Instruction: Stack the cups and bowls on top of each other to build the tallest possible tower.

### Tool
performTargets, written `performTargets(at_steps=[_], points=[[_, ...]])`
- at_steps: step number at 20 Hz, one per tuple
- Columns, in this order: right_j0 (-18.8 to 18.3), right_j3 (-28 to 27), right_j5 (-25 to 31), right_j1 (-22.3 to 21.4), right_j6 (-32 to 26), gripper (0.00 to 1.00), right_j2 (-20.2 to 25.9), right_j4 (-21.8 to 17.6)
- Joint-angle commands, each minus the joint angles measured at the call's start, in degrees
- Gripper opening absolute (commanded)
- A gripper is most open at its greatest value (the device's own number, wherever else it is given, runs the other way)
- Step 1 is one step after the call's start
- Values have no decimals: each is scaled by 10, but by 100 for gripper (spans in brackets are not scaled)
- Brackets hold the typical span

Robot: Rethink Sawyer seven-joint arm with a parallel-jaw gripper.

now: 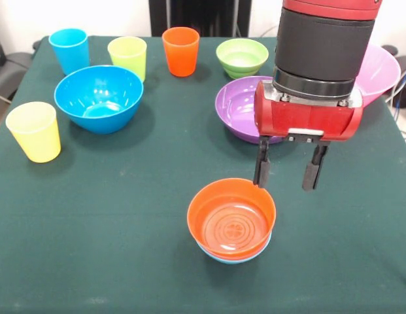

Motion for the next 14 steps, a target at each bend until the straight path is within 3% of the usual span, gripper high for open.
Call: performTargets(at_steps=[1,9,14], points=[[-27,9,98,-16,-168,100,60,-44],[-31,42,80,-29,-147,100,62,-60],[-37,94,49,-42,-122,100,59,-66]])
